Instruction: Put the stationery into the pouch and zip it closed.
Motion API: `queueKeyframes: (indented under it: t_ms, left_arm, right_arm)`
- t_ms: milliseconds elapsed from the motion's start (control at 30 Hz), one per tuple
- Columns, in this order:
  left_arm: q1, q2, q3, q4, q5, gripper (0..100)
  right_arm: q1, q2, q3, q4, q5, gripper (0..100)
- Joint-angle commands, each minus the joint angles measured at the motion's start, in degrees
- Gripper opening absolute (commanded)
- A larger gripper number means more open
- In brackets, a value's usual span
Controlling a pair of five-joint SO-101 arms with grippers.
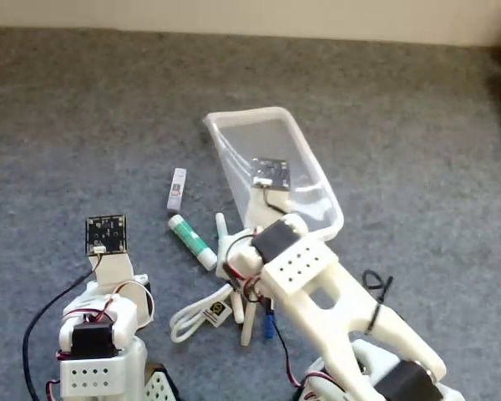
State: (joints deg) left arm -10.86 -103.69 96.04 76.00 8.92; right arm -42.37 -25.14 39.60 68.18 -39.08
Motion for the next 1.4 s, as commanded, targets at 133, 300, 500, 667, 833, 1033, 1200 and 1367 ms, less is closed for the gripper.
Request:
queueKeyframes:
  t_ms: [133, 300, 500, 667, 833, 1033, 1200, 1367]
  left_arm:
    - [0.57, -0.40, 1.01, 0.09, 0.62, 1]
    - [0.57, -0.40, 1.01, 0.09, 0.62, 1]
    - [0.57, -0.40, 1.01, 0.09, 0.62, 1]
    - [0.57, -0.40, 1.01, 0.09, 0.62, 1]
    - [0.57, -0.40, 1.01, 0.09, 0.62, 1]
    - [0.57, -0.40, 1.01, 0.09, 0.62, 1]
    - [0.57, -0.40, 1.01, 0.09, 0.62, 1]
    - [0.57, -0.40, 1.01, 0.09, 0.62, 1]
  right_arm:
    - [-1.45, 12.62, -4.18, -5.76, -4.57, 21.4]
    - [-1.63, 15.16, -4.53, -10.24, -5.27, 21.4]
    - [-1.54, 15.52, -4.35, -13.49, -7.30, 21.4]
    - [-1.71, 15.60, -4.09, -16.13, -7.38, 21.3]
    - [-1.80, 15.60, -4.00, -16.75, -7.47, 21.3]
    - [-1.89, 15.60, -3.91, -16.75, -7.21, 18.3]
    - [-1.89, 15.69, -3.91, -16.84, -7.12, 13.4]
    - [-1.89, 15.87, -3.82, -16.84, -7.03, 13.4]
